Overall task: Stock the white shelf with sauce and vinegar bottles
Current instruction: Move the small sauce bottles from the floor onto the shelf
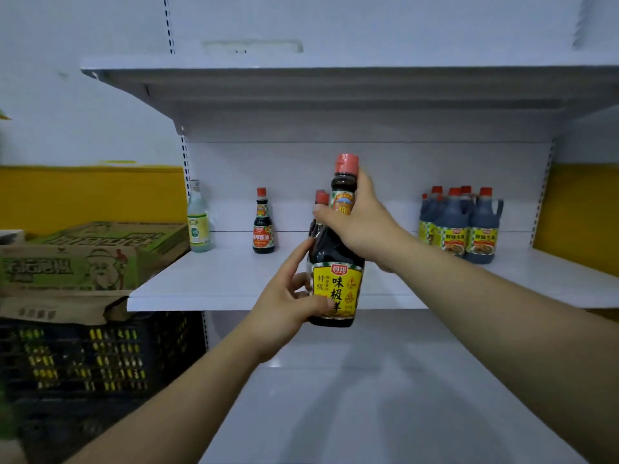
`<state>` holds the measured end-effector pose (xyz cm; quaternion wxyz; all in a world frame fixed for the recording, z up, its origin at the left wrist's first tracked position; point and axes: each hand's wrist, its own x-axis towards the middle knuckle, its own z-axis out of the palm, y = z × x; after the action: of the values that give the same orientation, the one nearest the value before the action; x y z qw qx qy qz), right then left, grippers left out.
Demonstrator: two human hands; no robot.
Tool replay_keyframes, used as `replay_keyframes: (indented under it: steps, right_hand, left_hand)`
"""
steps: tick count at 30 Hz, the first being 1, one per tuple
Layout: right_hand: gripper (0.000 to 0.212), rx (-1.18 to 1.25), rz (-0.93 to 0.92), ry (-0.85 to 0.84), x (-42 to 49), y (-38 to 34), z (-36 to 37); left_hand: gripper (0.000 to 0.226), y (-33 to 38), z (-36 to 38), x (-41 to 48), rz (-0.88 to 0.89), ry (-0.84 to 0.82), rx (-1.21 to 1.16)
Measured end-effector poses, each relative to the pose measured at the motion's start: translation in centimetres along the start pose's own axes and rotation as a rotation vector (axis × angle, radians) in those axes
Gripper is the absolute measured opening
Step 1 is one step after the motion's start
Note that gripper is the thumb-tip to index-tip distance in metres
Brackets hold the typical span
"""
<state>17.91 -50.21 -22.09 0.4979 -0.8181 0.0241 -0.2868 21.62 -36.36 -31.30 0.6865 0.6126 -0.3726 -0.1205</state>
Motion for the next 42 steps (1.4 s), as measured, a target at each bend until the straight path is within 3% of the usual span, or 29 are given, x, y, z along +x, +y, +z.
replay_keyframes:
  steps: [4, 8, 17, 19, 22, 25, 28, 35, 42]
  right_hand:
    - [0.095, -0.222, 0.089, -0.088, -0.2, 4.5, -0.3]
    - [0.086, -0.209, 0.141, -0.147, -0.3, 8.6, -0.9]
    - [0.085, -0.227, 0.083, 0.033, 6.2, 13.1, -1.8]
    - [0.085, -0.274, 0.063, 0.051, 8.2, 13.8, -1.8]
    - [0.086, -0.317, 0.045, 0.061, 10.7, 15.4, -1.5]
    - [0.086, -0.294, 0.055, 0.083, 12.9, 17.5, -1.2]
    - [0.086, -0.289, 0.069, 0.091, 14.7, 19.1, -1.0]
    - [0.076, -0.302, 0.094, 0.133, 16.8, 22.2, 1.1]
    - [0.094, -0.378, 0.126, 0.079, 15.5, 25.5, 2.5]
  left_hand:
    - [0.081, -3.3, 0.4, 1.2, -0.086, -0.051, -0.019]
    - [0.085, -7.0, 0.8, 2.1, -0.192, -0.126, 0.009]
    - [0.089, -9.6, 0.5, 10.8, -0.153, -0.159, 0.219]
    - [0.090, -9.9, -0.2, 13.4, -0.147, -0.135, 0.322]
    - [0.085, -11.1, -1.9, 16.4, -0.171, -0.108, 0.709]
    - [0.075, -13.4, -3.9, 18.3, -0.251, -0.187, 1.091]
    - [0.071, -14.9, -4.9, 19.4, -0.309, -0.268, 1.324]
    - [0.070, -16.2, -5.1, 19.4, -0.292, -0.263, 1.441]
    - [0.072, -16.4, -5.0, 19.7, -0.307, -0.253, 1.454]
